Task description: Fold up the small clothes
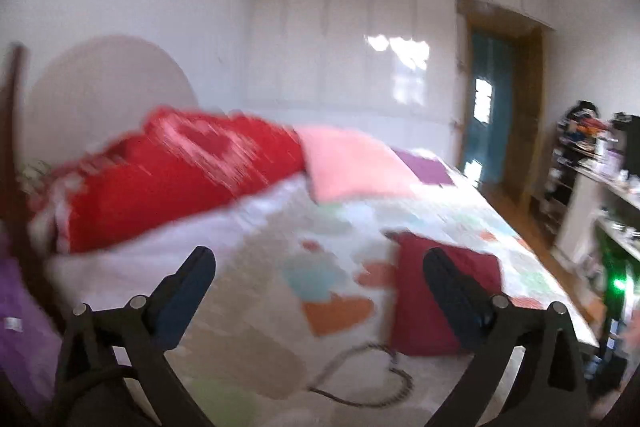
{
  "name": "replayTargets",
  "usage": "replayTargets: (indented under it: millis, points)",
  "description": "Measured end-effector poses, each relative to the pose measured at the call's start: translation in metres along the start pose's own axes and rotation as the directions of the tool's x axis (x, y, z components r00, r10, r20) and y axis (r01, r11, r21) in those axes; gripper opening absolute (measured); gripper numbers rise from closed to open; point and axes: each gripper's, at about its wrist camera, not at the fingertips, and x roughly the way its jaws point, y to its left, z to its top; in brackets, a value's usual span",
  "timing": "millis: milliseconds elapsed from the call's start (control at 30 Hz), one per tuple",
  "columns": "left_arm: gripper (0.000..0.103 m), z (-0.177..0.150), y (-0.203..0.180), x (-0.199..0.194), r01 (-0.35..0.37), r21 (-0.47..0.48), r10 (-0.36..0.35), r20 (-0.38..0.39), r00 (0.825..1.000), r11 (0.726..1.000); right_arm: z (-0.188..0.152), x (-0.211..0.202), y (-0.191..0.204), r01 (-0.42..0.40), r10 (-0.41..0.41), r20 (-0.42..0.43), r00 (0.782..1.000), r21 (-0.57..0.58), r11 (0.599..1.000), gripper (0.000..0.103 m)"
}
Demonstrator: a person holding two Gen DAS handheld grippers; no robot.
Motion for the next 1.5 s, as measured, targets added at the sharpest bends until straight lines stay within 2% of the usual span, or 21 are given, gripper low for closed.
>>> replayTargets:
  millis: [67, 133, 167, 267, 333, 467, 567, 767, 1033, 1500]
  points:
    - [0.103, 0.003, -0.002, -0.009, -0.024, 0.056, 0.023, 0.020, 1.000, 0.998, -0.009, -0.010, -0.002, -0.010, 0.010, -0.004, 1.000, 0.043, 0.999, 0.068]
    - [0.103, 0.001, -0.003, -0.013, 0.043, 0.082, -0.039, -0.050, 0.998, 0.996, -0.019, -0.022, 0.000, -0.012, 0.012, -0.003, 1.000, 0.075, 0.997, 0.069]
    - [0.103, -0.002, -0.002, -0.014, 0.081, 0.074, -0.073, -0.100, 0.992, 0.994, -0.024, -0.028, 0.003, -0.009, 0.009, -0.002, 1.000, 0.078, 0.997, 0.069]
    - [0.103, -0.017, 0.000, -0.019, 0.130, 0.028, -0.123, -0.191, 0.974, 0.991, -0.036, -0.043, 0.012, 0.013, -0.013, 0.007, 1.000, 0.054, 0.998, 0.072]
    - [0.103, -0.031, -0.007, -0.012, 0.165, 0.016, -0.155, -0.271, 0.950, 0.986, -0.045, -0.051, 0.020, 0.044, -0.044, 0.018, 0.999, 0.006, 0.999, 0.077]
    - [0.103, -0.056, -0.022, 0.003, 0.205, 0.012, -0.183, -0.400, 0.898, 0.979, -0.056, -0.055, 0.028, 0.139, -0.134, 0.052, 0.990, -0.118, 0.983, 0.078]
    - [0.103, -0.065, -0.030, 0.003, 0.233, 0.002, -0.208, -0.448, 0.870, 0.972, -0.060, -0.055, 0.024, 0.197, -0.189, 0.067, 0.980, -0.152, 0.968, 0.078]
    - [0.103, -0.073, -0.040, -0.004, 0.258, 0.025, -0.218, -0.464, 0.859, 0.966, -0.066, -0.055, 0.018, 0.212, -0.206, 0.053, 0.977, -0.158, 0.965, 0.079]
    - [0.103, -0.079, -0.040, 0.000, 0.260, 0.015, -0.218, -0.501, 0.837, 0.966, -0.085, -0.032, 0.022, 0.207, -0.219, -0.056, 0.974, -0.173, 0.963, 0.080]
    - [0.103, -0.085, -0.045, 0.001, 0.274, 0.022, -0.221, -0.529, 0.819, 0.962, -0.096, -0.019, 0.025, 0.211, -0.230, -0.101, 0.968, -0.172, 0.962, 0.082]
